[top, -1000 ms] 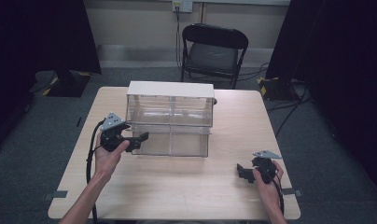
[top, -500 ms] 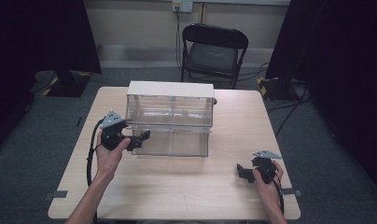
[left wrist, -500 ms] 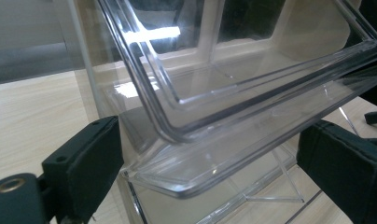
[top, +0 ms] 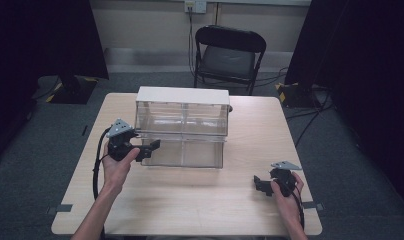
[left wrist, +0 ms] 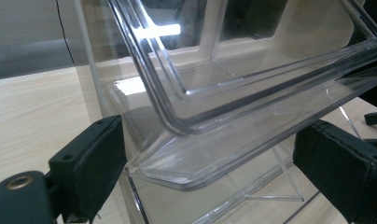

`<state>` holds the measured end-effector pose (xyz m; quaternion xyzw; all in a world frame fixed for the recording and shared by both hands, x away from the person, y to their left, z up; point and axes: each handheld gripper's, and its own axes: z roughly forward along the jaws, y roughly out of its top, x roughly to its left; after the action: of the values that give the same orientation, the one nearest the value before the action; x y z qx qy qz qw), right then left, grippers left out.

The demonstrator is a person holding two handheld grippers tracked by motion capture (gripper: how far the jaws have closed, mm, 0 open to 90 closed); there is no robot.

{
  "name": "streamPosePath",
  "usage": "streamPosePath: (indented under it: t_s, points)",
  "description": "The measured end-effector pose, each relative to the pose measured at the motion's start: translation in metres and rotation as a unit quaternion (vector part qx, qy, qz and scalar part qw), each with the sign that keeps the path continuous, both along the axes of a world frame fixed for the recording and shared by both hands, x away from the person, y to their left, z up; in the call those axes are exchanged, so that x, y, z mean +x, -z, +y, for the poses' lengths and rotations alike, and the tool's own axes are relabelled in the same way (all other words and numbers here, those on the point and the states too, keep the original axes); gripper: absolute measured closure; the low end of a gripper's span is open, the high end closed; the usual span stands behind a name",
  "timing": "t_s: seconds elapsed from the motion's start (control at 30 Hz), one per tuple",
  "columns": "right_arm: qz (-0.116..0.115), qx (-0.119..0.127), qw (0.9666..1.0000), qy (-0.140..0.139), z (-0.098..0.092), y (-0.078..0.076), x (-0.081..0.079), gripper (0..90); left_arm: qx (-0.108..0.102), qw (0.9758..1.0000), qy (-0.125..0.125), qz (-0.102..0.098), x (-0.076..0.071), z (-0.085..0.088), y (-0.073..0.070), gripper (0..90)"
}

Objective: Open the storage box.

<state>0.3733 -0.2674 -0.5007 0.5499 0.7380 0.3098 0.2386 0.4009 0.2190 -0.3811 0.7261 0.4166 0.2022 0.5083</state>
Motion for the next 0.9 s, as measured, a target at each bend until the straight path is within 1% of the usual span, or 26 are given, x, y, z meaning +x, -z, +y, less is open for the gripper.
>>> streamPosePath:
  t_s: [0.07, 0.17, 0.73, 0.9]
  points:
    - [0.0, 0.0, 1.0, 0.0, 0.0, 0.0, 0.0, 3.6, -0.001, 1.0, 0.002, -0.003, 0.0001, 0.0004, 0.0007, 9.3]
    - [0.0, 0.0, 1.0, 0.0, 0.0, 0.0, 0.0, 3.7, -0.006, 1.0, 0.003, 0.0, 0.0006, 0.0012, 0.0014, 9.3]
    - [0.0, -0.001, 1.0, 0.0, 0.0, 0.0, 0.0, 3.7, -0.009, 0.9999, 0.001, 0.006, 0.0011, 0.0015, 0.0017, 9.3]
    - [0.0, 0.0, 1.0, 0.0, 0.0, 0.0, 0.0, 3.7, -0.013, 0.9999, -0.001, 0.008, 0.0012, 0.0013, 0.0017, 9.3]
